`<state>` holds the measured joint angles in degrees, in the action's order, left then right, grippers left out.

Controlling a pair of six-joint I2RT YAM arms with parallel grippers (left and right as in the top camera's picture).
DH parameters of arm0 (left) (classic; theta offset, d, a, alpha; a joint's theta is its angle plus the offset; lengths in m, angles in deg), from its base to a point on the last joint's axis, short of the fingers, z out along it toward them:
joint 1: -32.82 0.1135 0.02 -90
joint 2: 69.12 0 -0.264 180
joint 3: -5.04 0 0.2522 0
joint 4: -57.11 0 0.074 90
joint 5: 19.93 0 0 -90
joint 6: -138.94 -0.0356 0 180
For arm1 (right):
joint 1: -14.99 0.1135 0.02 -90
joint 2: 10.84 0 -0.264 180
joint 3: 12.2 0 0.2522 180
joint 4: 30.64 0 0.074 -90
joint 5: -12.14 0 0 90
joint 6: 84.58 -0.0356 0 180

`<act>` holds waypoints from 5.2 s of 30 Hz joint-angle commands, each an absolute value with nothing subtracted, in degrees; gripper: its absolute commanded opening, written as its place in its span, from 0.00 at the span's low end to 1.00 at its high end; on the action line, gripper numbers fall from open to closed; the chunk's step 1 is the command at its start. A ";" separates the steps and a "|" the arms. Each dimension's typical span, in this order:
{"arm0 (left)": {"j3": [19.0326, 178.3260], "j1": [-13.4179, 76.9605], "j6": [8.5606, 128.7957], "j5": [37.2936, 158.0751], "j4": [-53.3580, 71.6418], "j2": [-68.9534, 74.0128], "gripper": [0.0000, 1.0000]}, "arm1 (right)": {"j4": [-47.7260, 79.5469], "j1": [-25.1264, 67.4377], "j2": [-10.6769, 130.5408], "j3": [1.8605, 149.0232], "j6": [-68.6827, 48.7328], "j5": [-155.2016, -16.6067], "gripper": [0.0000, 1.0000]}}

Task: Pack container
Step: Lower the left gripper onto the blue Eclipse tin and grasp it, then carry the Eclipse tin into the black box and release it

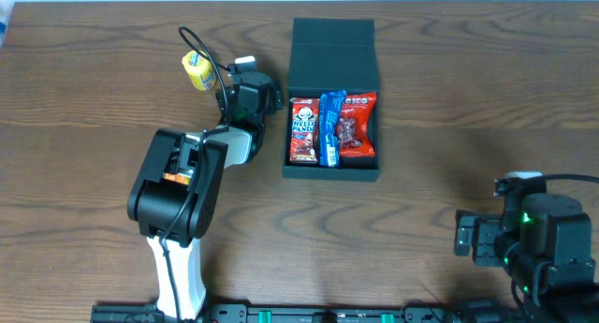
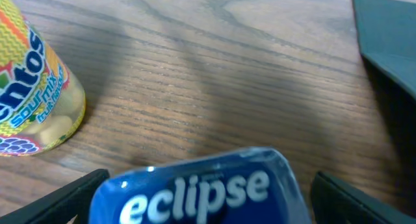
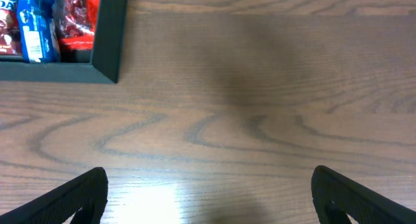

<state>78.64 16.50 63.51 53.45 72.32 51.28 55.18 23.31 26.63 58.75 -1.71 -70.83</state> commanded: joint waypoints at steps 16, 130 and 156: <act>80.76 17.20 62.66 53.64 72.58 52.51 0.55 | 55.15 22.74 26.55 58.82 -1.14 -71.01 0.99; 118.79 0.92 73.83 72.70 -20.79 51.54 0.65 | 55.15 22.74 26.55 58.82 -1.14 -71.01 0.99; 121.78 -1.72 73.56 59.54 -23.68 32.44 0.95 | 55.15 22.74 26.55 58.82 -1.14 -71.03 0.99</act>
